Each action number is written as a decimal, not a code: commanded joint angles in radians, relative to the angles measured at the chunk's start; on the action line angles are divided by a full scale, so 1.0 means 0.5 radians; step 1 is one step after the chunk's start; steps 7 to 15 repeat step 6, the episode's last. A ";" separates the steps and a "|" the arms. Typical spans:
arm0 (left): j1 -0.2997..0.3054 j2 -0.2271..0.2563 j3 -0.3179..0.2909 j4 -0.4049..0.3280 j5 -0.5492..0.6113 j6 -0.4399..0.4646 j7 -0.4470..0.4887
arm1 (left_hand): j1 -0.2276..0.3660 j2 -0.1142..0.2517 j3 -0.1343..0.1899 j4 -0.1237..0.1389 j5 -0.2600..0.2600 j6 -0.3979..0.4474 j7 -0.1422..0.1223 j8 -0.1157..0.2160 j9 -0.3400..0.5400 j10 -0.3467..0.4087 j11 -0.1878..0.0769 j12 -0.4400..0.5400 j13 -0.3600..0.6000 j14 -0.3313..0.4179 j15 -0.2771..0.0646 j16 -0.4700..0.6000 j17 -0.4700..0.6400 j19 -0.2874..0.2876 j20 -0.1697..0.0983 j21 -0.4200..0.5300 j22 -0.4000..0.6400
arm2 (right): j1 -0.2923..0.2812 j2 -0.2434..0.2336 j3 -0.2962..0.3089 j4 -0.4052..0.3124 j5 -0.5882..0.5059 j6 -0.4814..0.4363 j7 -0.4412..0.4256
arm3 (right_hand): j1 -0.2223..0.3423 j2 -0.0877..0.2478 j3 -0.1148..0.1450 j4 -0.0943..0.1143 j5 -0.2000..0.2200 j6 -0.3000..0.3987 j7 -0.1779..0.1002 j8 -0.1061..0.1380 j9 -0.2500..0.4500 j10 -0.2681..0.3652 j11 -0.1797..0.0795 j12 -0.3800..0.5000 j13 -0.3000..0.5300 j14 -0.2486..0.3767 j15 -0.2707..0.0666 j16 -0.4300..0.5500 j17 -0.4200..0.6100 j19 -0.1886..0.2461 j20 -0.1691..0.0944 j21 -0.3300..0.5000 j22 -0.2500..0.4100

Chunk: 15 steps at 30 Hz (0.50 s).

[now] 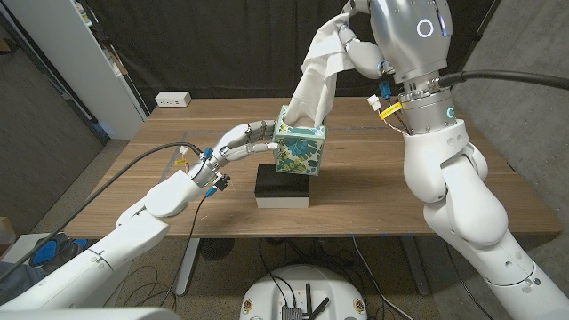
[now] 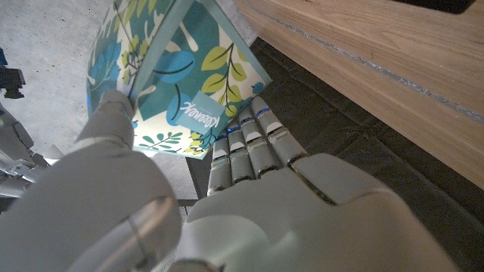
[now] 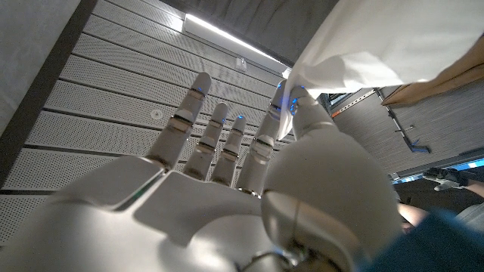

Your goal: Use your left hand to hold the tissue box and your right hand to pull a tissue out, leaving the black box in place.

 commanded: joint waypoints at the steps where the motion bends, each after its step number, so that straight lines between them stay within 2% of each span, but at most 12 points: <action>1: 0.029 0.022 -0.040 0.010 -0.014 -0.005 0.010 | 0.096 0.122 0.010 -0.001 0.014 0.017 0.003 0.014 0.008 0.005 -0.021 -0.009 0.008 0.015 -0.042 0.012 0.010 0.002 0.010 0.000 0.008 | 0.043 0.045 -0.052 0.061 -0.066 -0.026 -0.097 | -0.010 -0.006 -0.005 -0.002 0.004 0.007 -0.008 0.013 0.008 0.004 -0.005 -0.002 0.007 0.005 -0.133 -0.013 0.005 0.004 0.004 -0.006 0.009; 15: 0.013 0.017 -0.038 0.026 -0.033 -0.008 -0.003 | 0.098 0.123 0.011 -0.002 0.014 0.017 0.002 0.014 0.008 0.007 -0.011 -0.009 0.008 0.013 -0.042 0.011 0.010 0.002 0.009 0.000 0.008 | 0.056 0.047 -0.062 0.078 -0.034 -0.024 -0.105 | -0.011 -0.006 -0.005 -0.004 0.004 0.003 -0.010 0.012 0.008 0.006 -0.005 -0.003 0.008 0.005 -0.136 -0.015 0.005 0.002 0.005 -0.009 0.009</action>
